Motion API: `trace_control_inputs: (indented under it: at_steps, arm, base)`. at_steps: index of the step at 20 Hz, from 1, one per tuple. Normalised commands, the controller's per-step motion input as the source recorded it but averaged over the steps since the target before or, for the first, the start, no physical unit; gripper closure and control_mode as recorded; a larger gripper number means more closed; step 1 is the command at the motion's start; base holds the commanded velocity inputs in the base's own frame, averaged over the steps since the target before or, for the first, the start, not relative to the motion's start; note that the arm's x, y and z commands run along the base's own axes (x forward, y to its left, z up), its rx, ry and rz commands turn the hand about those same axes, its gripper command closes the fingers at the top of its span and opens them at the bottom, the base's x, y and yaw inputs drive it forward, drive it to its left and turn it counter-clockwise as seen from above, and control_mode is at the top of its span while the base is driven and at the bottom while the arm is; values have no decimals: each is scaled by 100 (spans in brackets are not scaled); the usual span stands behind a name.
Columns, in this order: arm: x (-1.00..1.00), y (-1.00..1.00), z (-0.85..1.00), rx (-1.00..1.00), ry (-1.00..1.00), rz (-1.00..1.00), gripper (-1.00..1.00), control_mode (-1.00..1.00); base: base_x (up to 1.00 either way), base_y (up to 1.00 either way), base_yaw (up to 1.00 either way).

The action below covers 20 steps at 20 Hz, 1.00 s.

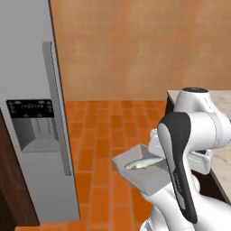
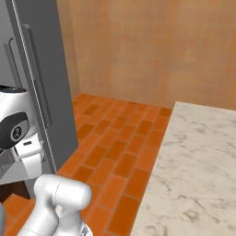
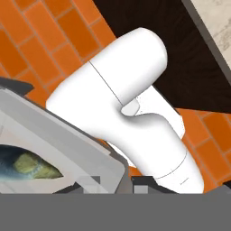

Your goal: Take the meat container that has the fish and place it on the second highest rack of the freezer. Then take the vegetable container that has the corn and tomato and place it on the highest rack of the freezer.

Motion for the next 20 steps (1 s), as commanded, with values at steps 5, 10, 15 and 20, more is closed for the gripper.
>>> trace_control_inputs:
  at_steps: [5, 10, 15, 20]
  arm:
    - [0, 0, 0, 0, 0, 0, 100, 100]
    - [0, 0, 0, 0, 0, 0, 100, 100]
    - [0, 0, 0, 0, 0, 0, 100, 100]
    - [0, 0, 0, 0, 0, 0, 100, 100]
  base:
    - [96, -70, -7]
    - [80, -72, -34]
    - [99, -25, -42]
    - [100, 3, -25]
